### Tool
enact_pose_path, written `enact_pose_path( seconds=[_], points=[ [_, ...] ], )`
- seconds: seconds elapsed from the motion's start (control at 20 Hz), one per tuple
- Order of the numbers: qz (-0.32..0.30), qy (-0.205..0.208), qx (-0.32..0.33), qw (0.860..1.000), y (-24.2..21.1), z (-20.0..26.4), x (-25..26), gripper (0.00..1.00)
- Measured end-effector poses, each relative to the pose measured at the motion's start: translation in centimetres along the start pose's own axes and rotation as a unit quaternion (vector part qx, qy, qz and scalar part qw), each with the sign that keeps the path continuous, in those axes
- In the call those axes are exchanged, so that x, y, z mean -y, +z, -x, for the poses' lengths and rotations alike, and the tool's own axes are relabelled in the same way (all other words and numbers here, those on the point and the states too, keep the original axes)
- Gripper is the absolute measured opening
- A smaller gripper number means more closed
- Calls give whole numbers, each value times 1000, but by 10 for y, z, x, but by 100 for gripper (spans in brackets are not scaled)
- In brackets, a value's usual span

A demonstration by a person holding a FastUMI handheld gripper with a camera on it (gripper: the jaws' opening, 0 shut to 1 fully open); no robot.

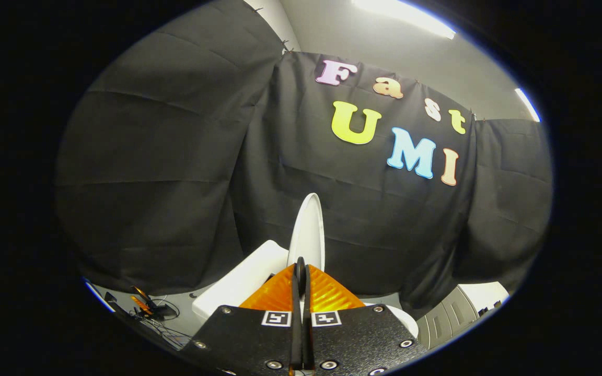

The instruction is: Open the toilet lid.

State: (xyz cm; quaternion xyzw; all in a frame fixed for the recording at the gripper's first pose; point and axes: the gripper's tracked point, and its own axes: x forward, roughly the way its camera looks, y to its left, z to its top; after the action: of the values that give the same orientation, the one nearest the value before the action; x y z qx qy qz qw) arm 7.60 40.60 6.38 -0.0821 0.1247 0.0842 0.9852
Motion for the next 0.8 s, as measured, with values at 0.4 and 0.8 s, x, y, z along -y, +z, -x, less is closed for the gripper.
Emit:
enact_pose_path(
  seconds=[0.4, 0.8],
  points=[
    [21, 41, -14, 999, -4, 0, -1, 11],
    [-7, 128, -21, 992, -3, 23, -8, 95]
  ],
)
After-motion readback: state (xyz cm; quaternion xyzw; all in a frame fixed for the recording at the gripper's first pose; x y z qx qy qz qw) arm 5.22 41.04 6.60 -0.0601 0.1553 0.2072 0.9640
